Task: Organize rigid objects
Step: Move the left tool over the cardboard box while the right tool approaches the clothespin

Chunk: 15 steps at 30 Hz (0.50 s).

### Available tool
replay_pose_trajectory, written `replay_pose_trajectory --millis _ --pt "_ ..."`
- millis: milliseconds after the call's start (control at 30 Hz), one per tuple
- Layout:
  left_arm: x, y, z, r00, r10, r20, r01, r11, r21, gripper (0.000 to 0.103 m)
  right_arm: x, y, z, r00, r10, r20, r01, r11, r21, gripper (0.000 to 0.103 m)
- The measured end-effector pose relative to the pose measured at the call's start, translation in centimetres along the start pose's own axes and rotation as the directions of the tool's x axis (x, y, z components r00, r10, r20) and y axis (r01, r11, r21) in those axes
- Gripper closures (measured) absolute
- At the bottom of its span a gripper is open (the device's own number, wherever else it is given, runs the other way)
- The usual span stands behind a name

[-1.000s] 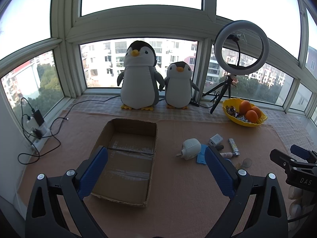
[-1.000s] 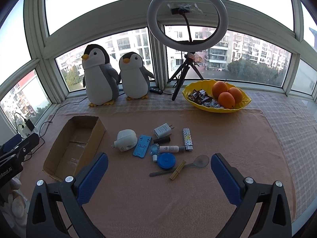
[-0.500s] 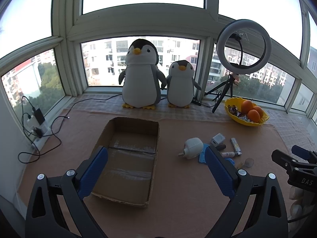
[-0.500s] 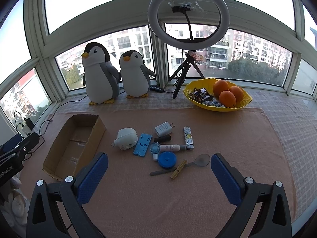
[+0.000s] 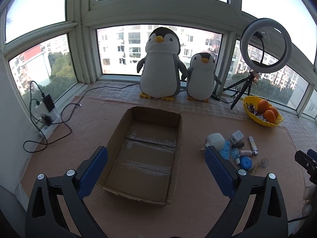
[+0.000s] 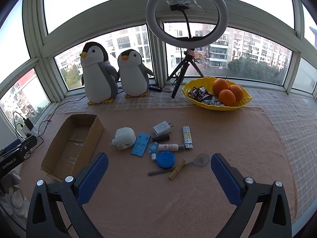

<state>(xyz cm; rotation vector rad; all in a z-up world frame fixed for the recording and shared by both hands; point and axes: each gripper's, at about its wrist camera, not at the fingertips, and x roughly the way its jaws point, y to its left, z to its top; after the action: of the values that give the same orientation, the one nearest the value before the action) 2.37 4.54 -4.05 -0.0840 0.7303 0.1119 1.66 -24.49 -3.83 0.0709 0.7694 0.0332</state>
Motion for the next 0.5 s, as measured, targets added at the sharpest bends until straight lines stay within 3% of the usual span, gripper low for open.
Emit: replay_pose_trajectory --millis 267,500 --pt "2.6 4.7 -0.9 0.994 0.085 -0.067 -0.089 0.994 -0.063 0.005 0.2 -0.7 -0.2 1.000 0.009 0.007 -0.009 1.000 0.005 0.001" --pt "6.0 9.2 -2.6 0.972 0.169 -0.165 -0.190 0.975 -0.118 0.006 0.5 -2.1 -0.5 1.000 -0.007 0.017 0.007 1.000 0.015 0.001"
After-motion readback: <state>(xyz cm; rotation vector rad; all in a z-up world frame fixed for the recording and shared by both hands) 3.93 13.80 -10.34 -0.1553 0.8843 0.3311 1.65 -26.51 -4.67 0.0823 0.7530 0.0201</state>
